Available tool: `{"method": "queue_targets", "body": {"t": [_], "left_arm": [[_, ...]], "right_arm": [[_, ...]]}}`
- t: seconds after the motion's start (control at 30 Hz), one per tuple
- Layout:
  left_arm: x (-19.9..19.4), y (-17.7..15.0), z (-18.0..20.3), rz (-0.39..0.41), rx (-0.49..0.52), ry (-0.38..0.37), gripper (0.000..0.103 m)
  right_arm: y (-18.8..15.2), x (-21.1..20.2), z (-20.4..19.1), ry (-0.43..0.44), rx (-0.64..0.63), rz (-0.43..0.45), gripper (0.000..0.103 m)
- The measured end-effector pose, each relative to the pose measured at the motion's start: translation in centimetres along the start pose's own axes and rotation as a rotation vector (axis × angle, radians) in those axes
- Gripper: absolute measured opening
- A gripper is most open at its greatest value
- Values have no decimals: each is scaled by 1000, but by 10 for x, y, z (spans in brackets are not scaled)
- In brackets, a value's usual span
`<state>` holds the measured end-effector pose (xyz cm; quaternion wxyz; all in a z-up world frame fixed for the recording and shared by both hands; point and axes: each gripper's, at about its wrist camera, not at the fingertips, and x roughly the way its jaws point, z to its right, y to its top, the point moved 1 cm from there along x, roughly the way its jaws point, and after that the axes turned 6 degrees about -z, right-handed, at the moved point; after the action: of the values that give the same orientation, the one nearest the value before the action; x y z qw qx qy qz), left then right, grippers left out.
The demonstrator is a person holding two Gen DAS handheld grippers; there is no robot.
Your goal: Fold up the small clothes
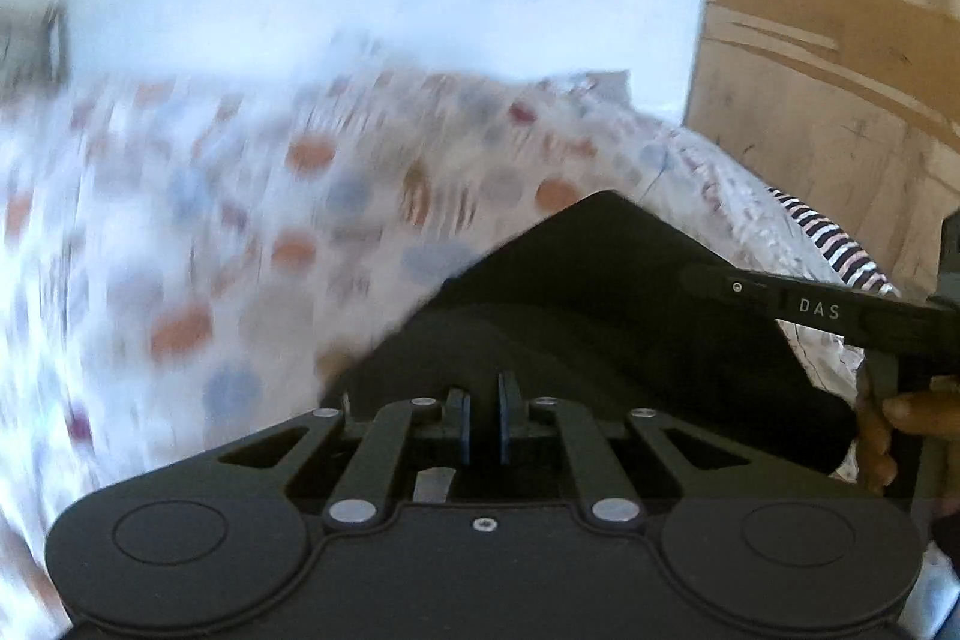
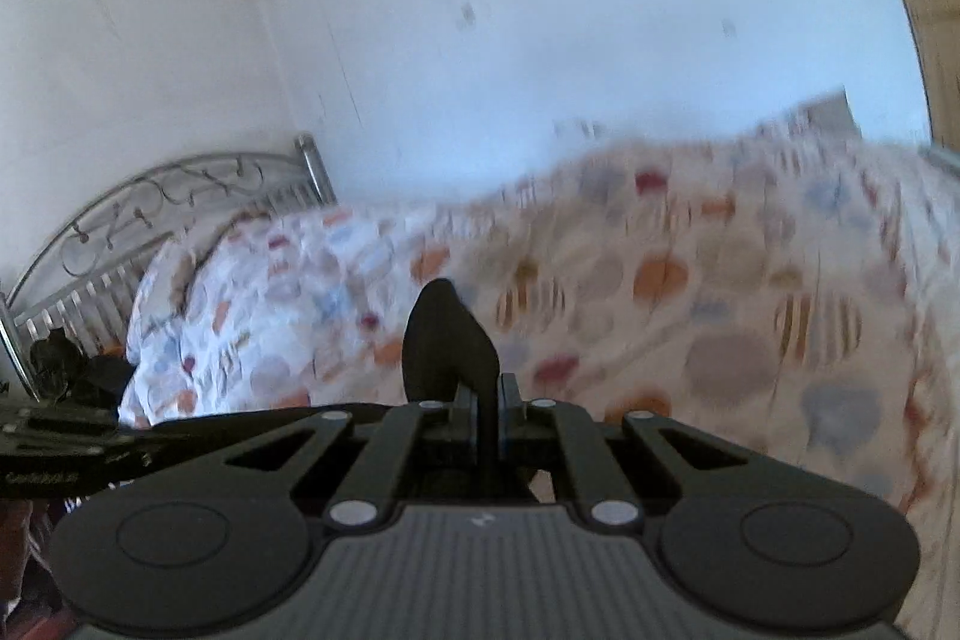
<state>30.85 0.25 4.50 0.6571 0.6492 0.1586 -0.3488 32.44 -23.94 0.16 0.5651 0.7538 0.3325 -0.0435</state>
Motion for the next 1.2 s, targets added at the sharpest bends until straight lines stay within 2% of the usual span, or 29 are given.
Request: {"method": "queue_targets", "body": {"t": [0.07,0.13,0.27,0.47,0.63,0.67,0.7,0.73,0.8,0.83,0.93,1.0,1.1,1.2], "left_arm": [[5,-21,-12,-37,-82,-25,8],[6,-41,-17,-39,-127,-16,8],[12,-59,-32,-46,-246,-37,9],[15,-57,-32,-67,-266,-27,11],[6,-56,-27,-83,-287,1,22],[4,-56,-25,-79,-286,4,28],[-1,-56,-23,-74,-286,8,38],[-6,-57,-21,-65,-289,14,43],[-18,-58,-16,-41,-287,26,61],[-25,-59,-13,-26,-281,32,64],[-47,-61,-2,16,-260,50,80],[-65,-64,6,52,-242,67,92],[-92,-72,16,102,-218,81,101],[-120,-83,26,154,-200,107,102]], "right_arm": [[-11,5,9,-24,38,-49,7],[-19,4,23,-44,89,-87,7],[-31,7,49,-57,166,-146,7],[-33,8,36,-93,101,-151,9],[-27,-5,24,-113,65,-127,29],[-26,-10,21,-115,56,-117,33],[-27,-18,17,-117,42,-102,43],[-28,-26,13,-119,28,-86,52],[-30,-43,2,-124,-9,-51,60],[-32,-53,-4,-131,-31,-33,66],[-38,-82,-25,-132,-90,21,83],[-44,-103,-39,-128,-116,57,89],[-52,-136,-58,-129,-137,113,99],[-64,-164,-71,-135,-150,158,103]]}}
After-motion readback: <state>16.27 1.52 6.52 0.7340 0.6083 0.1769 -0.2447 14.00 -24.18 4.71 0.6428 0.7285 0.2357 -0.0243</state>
